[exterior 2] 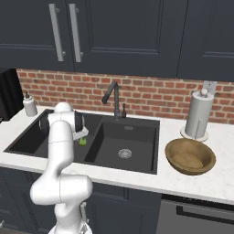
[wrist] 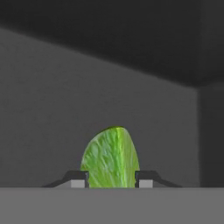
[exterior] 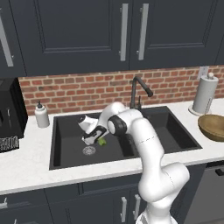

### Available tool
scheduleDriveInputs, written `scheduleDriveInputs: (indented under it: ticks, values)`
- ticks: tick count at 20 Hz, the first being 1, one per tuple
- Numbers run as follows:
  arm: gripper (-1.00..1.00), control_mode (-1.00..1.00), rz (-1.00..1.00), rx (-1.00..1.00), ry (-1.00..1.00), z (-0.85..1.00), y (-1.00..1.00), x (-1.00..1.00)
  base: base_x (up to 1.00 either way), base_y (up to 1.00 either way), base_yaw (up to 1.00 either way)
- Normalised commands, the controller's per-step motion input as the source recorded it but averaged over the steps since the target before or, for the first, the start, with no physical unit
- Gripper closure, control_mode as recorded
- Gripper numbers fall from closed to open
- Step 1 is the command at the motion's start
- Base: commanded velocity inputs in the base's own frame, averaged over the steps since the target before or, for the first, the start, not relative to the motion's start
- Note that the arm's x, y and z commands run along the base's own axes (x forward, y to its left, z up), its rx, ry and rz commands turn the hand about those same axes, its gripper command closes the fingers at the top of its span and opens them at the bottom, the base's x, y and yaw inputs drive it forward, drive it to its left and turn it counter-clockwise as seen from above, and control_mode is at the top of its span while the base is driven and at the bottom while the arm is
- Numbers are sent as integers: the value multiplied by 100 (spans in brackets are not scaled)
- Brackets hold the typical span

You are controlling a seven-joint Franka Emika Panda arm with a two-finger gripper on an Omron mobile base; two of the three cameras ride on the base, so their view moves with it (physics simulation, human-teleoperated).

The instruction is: Pick the lemon wedge from the sink and place it in the bowl. Then pick the bowl and place it in the microwave. Then close the microwave door and press the start button.

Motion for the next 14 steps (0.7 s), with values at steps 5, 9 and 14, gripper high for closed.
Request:
scheduleDriveInputs:
  ticks: [5, 9, 14]
  values:
    - [100, -100, 0, 0, -4, 13, -13, -30, 0, 0, 0]
    - [100, -100, 0, 0, -11, 85, -1, -57, 0, 0, 0]
    - [100, -100, 0, 0, -15, 100, 0, -68, 0, 0, 0]
